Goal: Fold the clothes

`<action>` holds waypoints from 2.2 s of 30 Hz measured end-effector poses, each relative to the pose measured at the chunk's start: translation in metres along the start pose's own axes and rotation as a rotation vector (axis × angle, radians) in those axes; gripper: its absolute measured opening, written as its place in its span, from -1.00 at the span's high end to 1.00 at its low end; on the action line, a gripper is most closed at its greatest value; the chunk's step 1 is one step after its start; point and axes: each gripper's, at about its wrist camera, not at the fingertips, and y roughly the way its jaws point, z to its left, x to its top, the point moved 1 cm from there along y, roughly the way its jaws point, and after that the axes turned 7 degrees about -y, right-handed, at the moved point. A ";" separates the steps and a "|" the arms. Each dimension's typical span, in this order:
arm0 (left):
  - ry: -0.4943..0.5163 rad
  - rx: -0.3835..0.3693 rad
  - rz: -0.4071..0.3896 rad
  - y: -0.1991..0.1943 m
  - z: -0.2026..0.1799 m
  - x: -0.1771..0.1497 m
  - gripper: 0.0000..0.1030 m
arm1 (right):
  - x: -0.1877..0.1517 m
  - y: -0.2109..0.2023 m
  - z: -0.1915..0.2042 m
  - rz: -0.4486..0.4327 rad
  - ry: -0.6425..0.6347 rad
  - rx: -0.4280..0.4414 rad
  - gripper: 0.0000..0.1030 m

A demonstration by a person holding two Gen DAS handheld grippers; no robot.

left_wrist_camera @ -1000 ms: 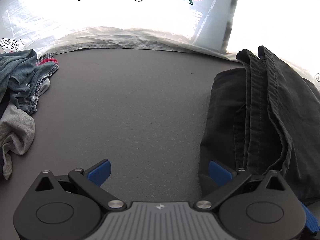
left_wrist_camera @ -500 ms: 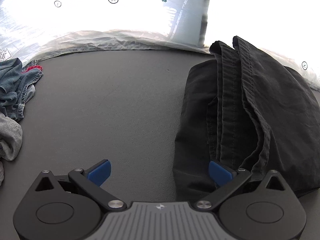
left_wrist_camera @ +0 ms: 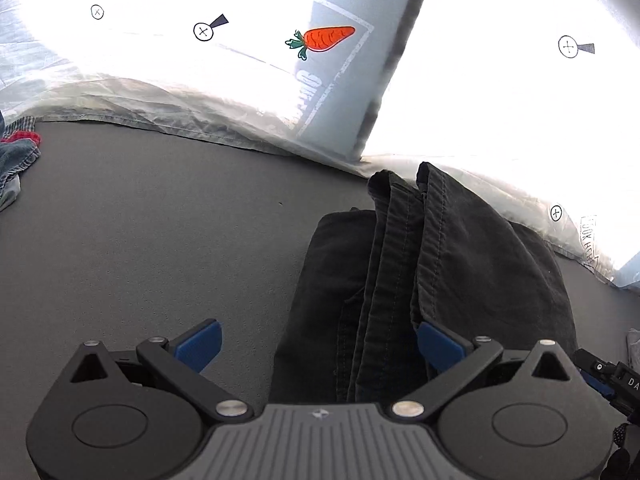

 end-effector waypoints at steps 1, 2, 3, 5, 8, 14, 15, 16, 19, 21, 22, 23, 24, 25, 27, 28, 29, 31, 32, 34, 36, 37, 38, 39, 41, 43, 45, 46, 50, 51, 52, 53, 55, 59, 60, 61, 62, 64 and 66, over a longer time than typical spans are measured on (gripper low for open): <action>0.003 -0.002 0.011 0.006 -0.003 0.000 -1.00 | 0.004 0.004 0.001 0.006 -0.045 -0.023 -0.30; 0.015 0.004 0.017 0.012 -0.007 -0.002 -1.00 | 0.008 0.007 0.001 0.012 -0.091 -0.047 -0.39; 0.030 0.011 0.022 0.018 -0.012 -0.004 -1.00 | 0.011 0.010 0.002 0.018 -0.133 -0.067 -0.42; 0.067 0.019 0.026 0.028 -0.019 -0.009 -1.00 | 0.011 0.011 -0.002 0.021 -0.167 -0.066 -0.50; 0.112 0.030 0.030 0.041 -0.028 -0.015 -1.00 | 0.011 0.011 -0.007 0.025 -0.219 -0.065 -0.54; 0.155 0.037 0.040 0.061 -0.028 -0.018 -1.00 | 0.014 0.019 -0.017 0.038 -0.240 -0.046 -0.61; 0.152 0.027 0.044 0.064 -0.025 -0.017 -1.00 | 0.013 0.022 -0.020 0.042 -0.240 -0.043 -0.62; 0.141 0.014 0.053 0.067 -0.022 -0.017 -1.00 | 0.013 0.024 -0.022 0.045 -0.238 -0.039 -0.63; 0.082 -0.043 0.083 0.075 -0.009 -0.016 -1.00 | 0.014 0.029 -0.026 0.052 -0.224 -0.024 -0.65; 0.034 -0.090 0.102 0.080 0.001 -0.016 -1.00 | 0.015 0.032 -0.031 0.059 -0.197 -0.006 -0.66; 0.010 -0.113 0.112 0.083 0.006 -0.016 -1.00 | 0.016 0.034 -0.034 0.063 -0.183 0.003 -0.69; -0.015 -0.138 0.120 0.086 0.011 -0.016 -1.00 | 0.017 0.036 -0.038 0.067 -0.163 0.013 -0.72; -0.019 -0.152 0.120 0.087 0.013 -0.016 -1.00 | 0.018 0.039 -0.041 0.071 -0.144 0.024 -0.74; -0.015 -0.163 0.118 0.087 0.015 -0.016 -1.00 | 0.019 0.042 -0.045 0.074 -0.124 0.034 -0.78; -0.008 -0.184 0.113 0.088 0.017 -0.016 -1.00 | 0.020 0.045 -0.052 0.070 -0.095 0.052 -0.84; -0.003 -0.191 0.110 0.088 0.018 -0.016 -1.00 | 0.021 0.046 -0.054 0.068 -0.085 0.059 -0.84; 0.002 -0.197 0.107 0.088 0.019 -0.015 -1.00 | 0.021 0.048 -0.055 0.068 -0.076 0.068 -0.76; 0.008 -0.202 0.101 0.088 0.019 -0.015 -1.00 | 0.022 0.050 -0.058 0.073 -0.029 0.127 -0.47; 0.009 -0.202 0.100 0.088 0.019 -0.014 -1.00 | 0.021 0.051 -0.060 0.078 0.007 0.137 -0.46; 0.009 -0.202 0.099 0.089 0.018 -0.013 -1.00 | 0.019 0.050 -0.061 0.074 0.028 0.141 -0.39; 0.012 -0.195 0.093 0.089 0.018 -0.013 -1.00 | 0.016 0.048 -0.062 0.069 0.036 0.159 -0.23; 0.014 -0.191 0.089 0.089 0.017 -0.012 -1.00 | 0.015 0.047 -0.062 0.067 0.043 0.168 -0.11; 0.016 -0.187 0.084 0.089 0.016 -0.012 -1.00 | 0.014 0.045 -0.060 0.065 0.039 0.173 0.05; 0.015 -0.183 0.079 0.089 0.016 -0.012 -1.00 | 0.014 0.043 -0.058 0.064 0.030 0.179 0.15; 0.006 -0.176 0.065 0.087 0.015 -0.014 -1.00 | 0.012 0.038 -0.052 0.053 0.018 0.180 0.55; -0.007 -0.179 0.049 0.082 0.015 -0.017 -0.91 | 0.010 0.033 -0.041 0.032 -0.022 0.154 0.73; -0.009 -0.196 0.038 0.074 0.012 -0.019 -0.51 | 0.009 0.024 -0.022 0.009 -0.130 0.096 0.82; -0.012 -0.193 0.029 0.068 0.009 -0.020 -0.19 | 0.008 0.020 -0.014 -0.001 -0.180 0.073 0.84; 0.053 -0.125 -0.036 0.044 -0.010 -0.023 0.18 | 0.009 -0.005 0.010 -0.059 -0.298 0.034 0.87; 0.060 -0.111 -0.054 0.038 -0.011 -0.024 0.36 | 0.010 -0.013 0.013 -0.071 -0.309 0.030 0.87; 0.060 -0.099 -0.071 0.032 -0.012 -0.024 0.58 | 0.011 -0.021 0.015 -0.084 -0.320 0.025 0.88; 0.040 -0.111 -0.079 0.025 -0.010 -0.023 0.61 | 0.010 -0.031 0.018 -0.097 -0.339 0.017 0.88; 0.026 -0.146 -0.084 0.015 -0.008 -0.022 0.66 | 0.009 -0.051 0.024 -0.125 -0.377 0.001 0.88; 0.039 -0.183 -0.090 -0.007 -0.016 -0.026 0.66 | 0.001 -0.096 0.033 -0.177 -0.404 -0.032 0.88; 0.043 -0.198 -0.091 -0.015 -0.019 -0.029 0.66 | 0.000 -0.111 0.035 -0.196 -0.408 -0.045 0.88; 0.044 -0.216 -0.091 -0.023 -0.022 -0.032 0.67 | -0.002 -0.125 0.036 -0.214 -0.411 -0.057 0.88; 0.048 -0.236 -0.093 -0.032 -0.025 -0.036 0.66 | -0.004 -0.140 0.036 -0.234 -0.414 -0.071 0.88; 0.072 -0.273 -0.105 -0.053 -0.035 -0.046 0.66 | -0.008 -0.169 0.034 -0.274 -0.412 -0.097 0.88; 0.100 -0.305 -0.118 -0.073 -0.044 -0.053 0.66 | -0.012 -0.198 0.029 -0.311 -0.383 -0.115 0.88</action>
